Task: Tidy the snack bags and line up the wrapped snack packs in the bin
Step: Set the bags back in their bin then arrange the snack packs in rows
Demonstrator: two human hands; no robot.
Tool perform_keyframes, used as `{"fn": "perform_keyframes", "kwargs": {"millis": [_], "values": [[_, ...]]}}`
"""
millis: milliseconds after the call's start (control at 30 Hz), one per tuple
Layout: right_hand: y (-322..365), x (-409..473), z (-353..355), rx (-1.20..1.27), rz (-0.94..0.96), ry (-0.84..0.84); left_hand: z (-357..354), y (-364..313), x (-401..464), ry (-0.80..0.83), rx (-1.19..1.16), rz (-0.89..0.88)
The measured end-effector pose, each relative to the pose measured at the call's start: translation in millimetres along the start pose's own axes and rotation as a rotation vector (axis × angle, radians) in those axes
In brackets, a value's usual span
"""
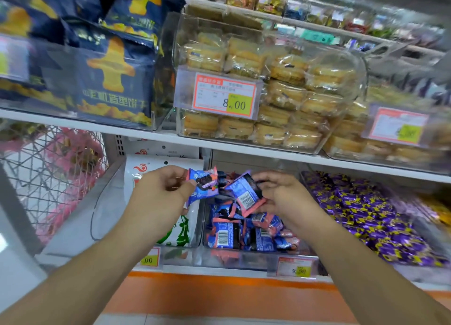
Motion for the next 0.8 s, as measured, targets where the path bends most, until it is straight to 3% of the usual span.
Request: {"fn": "perform_keyframes", "kwargs": {"millis": [300, 367, 467, 633, 800], "values": [[10, -61, -8, 0.013, 0.032, -0.113, -26, -20, -32, 0.173, -0.167, 0.049], [24, -70, -7, 0.01, 0.124, -0.158, -28, -19, -36, 0.18, -0.215, 0.095], [56, -82, -5, -0.181, 0.407, -0.239, -25, -13, -36, 0.174, -0.281, 0.157], [66, -102, -56, -0.583, 0.823, 0.022, -37, -14, -41, 0.31, -0.475, 0.187], [57, -99, -61, -0.541, 0.838, 0.132, -37, -8, -34, 0.297, -0.592, 0.226]]}}
Point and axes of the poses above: each hand's wrist, its own x-axis towards the middle knuckle, its own z-axis out of the back of the hand, y = z × x, the point moved 9 cm from there along x, towards the middle knuckle, and after that the axes turned 15 degrees about x, right-handed, at the moved point
